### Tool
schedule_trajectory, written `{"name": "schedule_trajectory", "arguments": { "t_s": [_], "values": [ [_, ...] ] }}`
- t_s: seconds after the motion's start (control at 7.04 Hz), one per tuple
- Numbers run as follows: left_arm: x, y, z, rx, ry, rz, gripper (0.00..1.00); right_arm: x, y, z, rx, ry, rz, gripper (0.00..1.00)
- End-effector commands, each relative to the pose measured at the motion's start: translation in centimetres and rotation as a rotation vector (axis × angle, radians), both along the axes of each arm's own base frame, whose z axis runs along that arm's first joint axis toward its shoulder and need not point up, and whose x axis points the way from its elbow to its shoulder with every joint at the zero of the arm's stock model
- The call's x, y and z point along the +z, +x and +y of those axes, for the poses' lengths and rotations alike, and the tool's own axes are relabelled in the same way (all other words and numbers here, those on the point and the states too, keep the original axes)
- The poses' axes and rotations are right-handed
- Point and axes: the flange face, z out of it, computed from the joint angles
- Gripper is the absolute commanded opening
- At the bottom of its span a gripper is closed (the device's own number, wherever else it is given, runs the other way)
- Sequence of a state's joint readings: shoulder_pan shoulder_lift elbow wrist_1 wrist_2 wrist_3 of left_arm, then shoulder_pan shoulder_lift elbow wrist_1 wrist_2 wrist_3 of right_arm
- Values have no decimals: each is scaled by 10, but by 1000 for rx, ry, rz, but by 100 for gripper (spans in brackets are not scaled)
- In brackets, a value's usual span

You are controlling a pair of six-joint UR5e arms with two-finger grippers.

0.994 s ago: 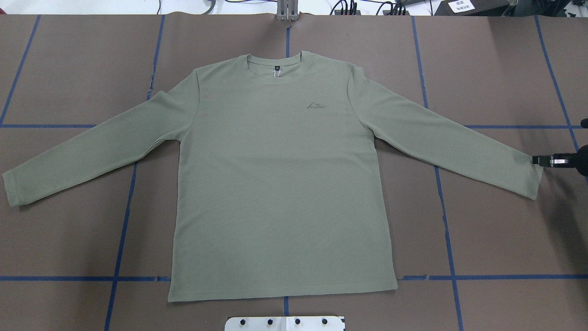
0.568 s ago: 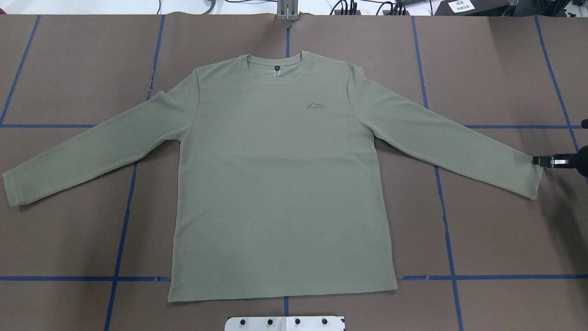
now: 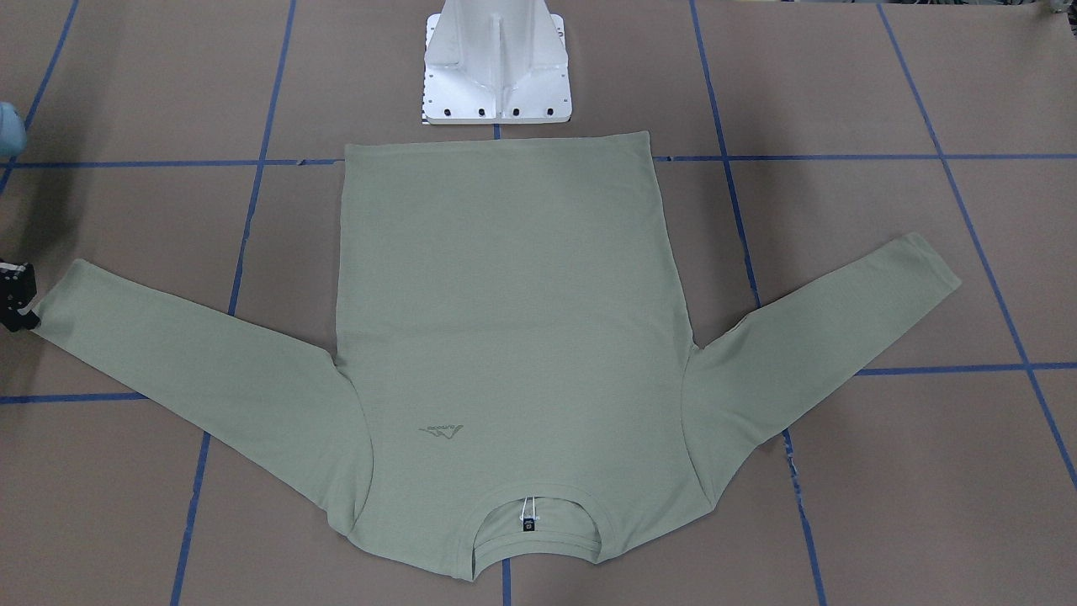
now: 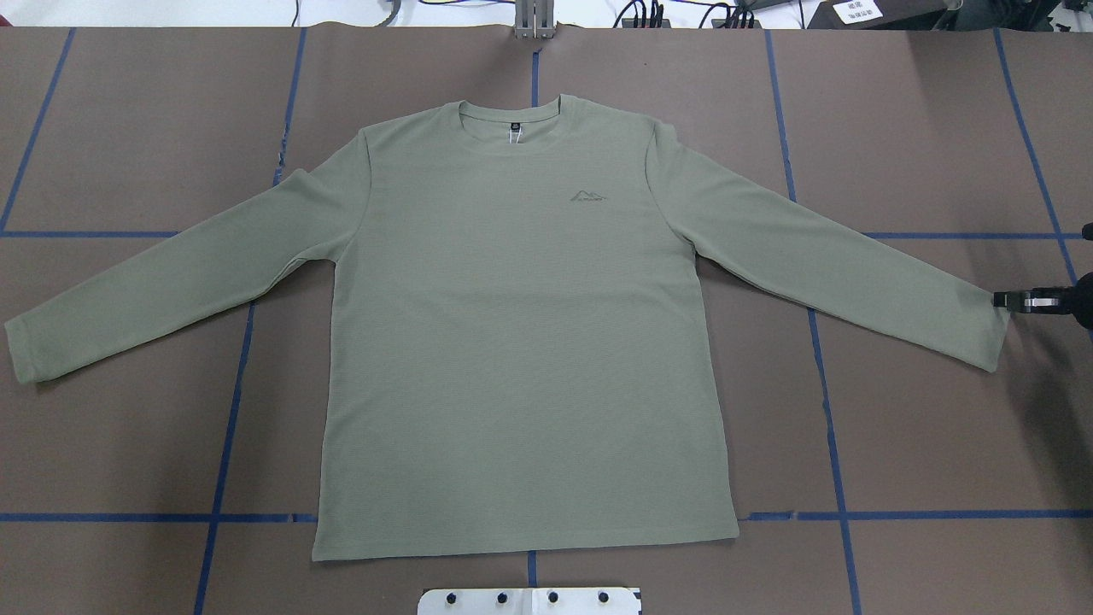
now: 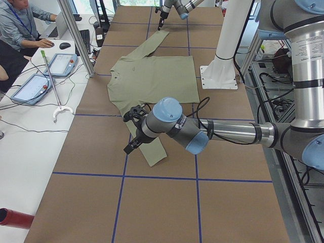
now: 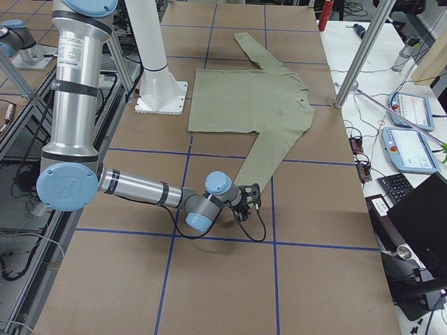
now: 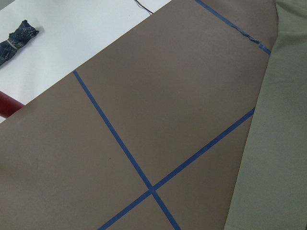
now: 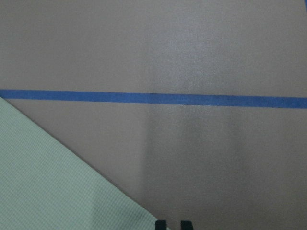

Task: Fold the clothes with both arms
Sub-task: 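Lower the right gripper to the cuff of the sleeve nearest it and grasp, then lift the sleeve with the right gripper and fold it across the shirt body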

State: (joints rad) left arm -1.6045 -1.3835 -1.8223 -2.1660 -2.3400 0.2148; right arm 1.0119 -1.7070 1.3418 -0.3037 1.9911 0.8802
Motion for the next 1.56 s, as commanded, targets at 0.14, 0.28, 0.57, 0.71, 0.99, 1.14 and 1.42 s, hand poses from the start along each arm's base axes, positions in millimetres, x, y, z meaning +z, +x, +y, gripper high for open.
{"name": "schedule_trajectory", "arguments": {
  "t_s": [0.14,0.28,0.57,0.71,0.99,1.14,1.42],
  "values": [
    [0,0,0,0,0,-1,100,-3,-1,0,-4,8,0,0],
    [-1,0,-1,0,2,-1,100,-15,-3,-4,-7,19,-9,0],
    [-1,0,-1,0,1,1,100,-100,5,-26,-27,-59,-35,0],
    [-1,0,-1,0,1,1,100,-156,6,-30,-15,-103,-6,0],
    [-1,0,-1,-2,0,1,100,-270,-3,-48,-1,-151,20,0],
    [-1,1,-1,-1,0,1,100,-333,-11,-68,17,-178,48,0],
    [0,0,-1,-2,-2,1,100,-476,-57,-106,120,-299,92,0]
  ]
}}
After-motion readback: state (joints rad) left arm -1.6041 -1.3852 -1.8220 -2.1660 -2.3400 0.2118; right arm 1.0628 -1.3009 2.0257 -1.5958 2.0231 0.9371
